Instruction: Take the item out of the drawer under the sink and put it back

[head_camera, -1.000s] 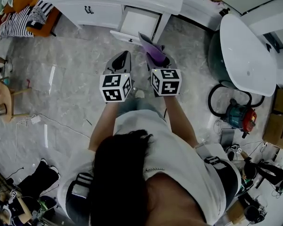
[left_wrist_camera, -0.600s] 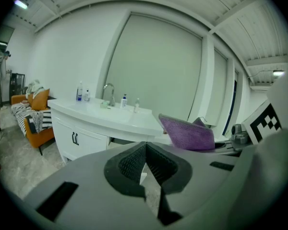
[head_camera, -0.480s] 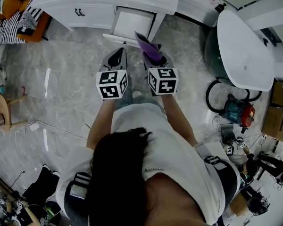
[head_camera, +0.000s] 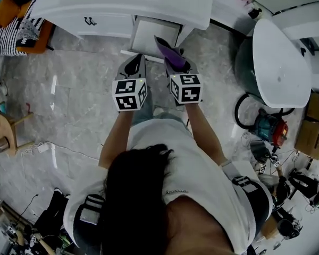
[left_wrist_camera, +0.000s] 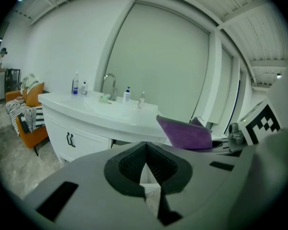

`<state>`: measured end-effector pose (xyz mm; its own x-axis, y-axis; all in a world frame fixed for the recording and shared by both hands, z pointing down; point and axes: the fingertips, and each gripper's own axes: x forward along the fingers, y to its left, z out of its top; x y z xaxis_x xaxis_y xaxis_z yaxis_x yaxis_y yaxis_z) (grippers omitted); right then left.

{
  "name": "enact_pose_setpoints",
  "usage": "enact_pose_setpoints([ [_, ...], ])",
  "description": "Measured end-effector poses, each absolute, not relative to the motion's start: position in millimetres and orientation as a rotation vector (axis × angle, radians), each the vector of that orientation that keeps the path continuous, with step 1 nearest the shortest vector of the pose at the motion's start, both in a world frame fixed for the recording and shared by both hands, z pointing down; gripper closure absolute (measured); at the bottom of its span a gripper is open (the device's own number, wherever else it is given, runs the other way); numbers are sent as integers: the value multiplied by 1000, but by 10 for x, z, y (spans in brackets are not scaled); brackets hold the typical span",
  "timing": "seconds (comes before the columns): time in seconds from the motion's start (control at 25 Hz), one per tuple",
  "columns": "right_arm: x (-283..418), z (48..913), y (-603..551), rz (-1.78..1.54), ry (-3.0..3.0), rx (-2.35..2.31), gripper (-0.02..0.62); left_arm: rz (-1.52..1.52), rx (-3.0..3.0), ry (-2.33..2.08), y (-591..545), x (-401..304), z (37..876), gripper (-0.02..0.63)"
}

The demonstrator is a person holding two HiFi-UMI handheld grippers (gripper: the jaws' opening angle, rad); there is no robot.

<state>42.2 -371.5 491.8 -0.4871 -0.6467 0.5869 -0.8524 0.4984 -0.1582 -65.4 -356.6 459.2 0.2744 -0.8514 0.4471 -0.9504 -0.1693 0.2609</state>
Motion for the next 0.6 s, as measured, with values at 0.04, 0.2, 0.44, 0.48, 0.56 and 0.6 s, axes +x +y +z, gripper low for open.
enact_pose_setpoints([
  [0.04,383,4969,-3775,630,-2282,1231,417,274,2059,-1611,-3615,-693,4619,603],
  [0.2,257,5163,-3959,685,-2246,1234,417,299,2025,-1582,-3801,-828,4807,603],
  [0.44,29,5499,-4230,755,-2234,1203,416,350,2022,-1538,-4119,-941,5134,603],
  [0.48,14,5565,-4274,755,-2221,1204,416,356,2019,-1530,-4165,-947,5186,603],
  [0.56,-26,5705,-4342,771,-2200,1200,416,367,2013,-1507,-4229,-950,5293,603],
  [0.6,-45,5784,-4374,784,-2190,1193,416,370,2011,-1494,-4256,-947,5346,603],
])
